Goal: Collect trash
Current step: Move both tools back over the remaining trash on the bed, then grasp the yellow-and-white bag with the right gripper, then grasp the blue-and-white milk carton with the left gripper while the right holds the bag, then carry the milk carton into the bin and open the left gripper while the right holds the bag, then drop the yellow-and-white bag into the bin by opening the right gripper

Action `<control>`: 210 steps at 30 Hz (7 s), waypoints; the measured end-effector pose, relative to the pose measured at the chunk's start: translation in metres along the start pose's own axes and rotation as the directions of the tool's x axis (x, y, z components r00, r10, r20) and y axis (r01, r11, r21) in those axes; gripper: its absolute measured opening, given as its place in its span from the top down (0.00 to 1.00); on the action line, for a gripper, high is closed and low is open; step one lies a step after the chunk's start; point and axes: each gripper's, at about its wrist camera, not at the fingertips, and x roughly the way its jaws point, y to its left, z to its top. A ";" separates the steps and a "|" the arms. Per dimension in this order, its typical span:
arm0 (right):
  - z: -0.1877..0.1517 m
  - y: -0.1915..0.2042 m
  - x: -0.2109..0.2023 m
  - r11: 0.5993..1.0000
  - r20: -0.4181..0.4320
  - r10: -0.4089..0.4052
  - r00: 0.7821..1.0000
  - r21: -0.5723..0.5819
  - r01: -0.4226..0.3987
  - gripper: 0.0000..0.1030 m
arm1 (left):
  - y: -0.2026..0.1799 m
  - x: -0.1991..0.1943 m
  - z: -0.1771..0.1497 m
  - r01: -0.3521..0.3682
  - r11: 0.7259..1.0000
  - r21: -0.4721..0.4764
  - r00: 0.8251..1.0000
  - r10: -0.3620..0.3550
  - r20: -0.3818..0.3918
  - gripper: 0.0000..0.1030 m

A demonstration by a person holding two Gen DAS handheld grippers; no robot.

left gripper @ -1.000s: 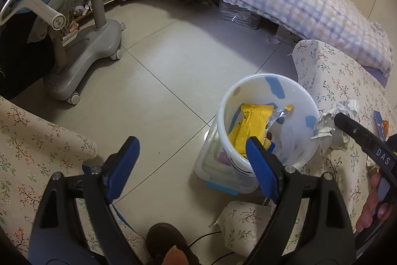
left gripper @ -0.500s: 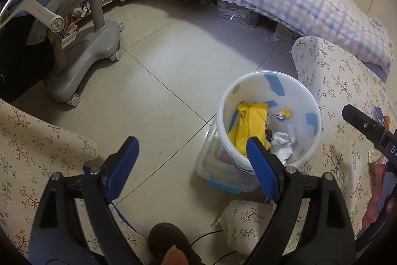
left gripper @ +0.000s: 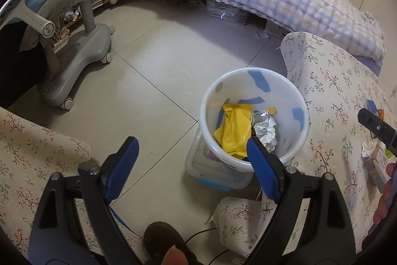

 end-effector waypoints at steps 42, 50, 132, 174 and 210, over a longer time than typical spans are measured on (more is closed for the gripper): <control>-0.024 -0.246 -0.115 0.832 -0.088 -0.339 0.937 0.437 0.342 0.30 | -0.192 -0.017 -0.013 0.202 0.959 0.198 0.979 -0.194 -0.060 0.14; -0.035 -0.278 -0.103 0.769 -0.115 -0.287 0.951 0.565 0.301 0.30 | -0.215 -0.014 -0.019 0.213 0.950 0.230 0.976 -0.200 -0.082 0.14; -0.035 -0.215 -0.162 0.931 0.014 -0.190 0.982 0.322 0.175 0.90 | -0.228 -0.050 -0.026 0.425 0.898 0.117 0.905 -0.419 -0.077 0.38; -0.010 -0.031 -0.021 0.999 -0.035 0.009 0.999 0.047 -0.008 0.90 | -0.053 0.004 0.028 0.167 0.983 -0.075 0.982 -0.159 0.098 0.22; 0.002 0.041 0.033 0.987 0.012 0.162 0.987 -0.021 -0.162 0.39 | 0.015 0.009 0.000 -0.055 0.998 0.003 0.998 0.055 0.021 0.08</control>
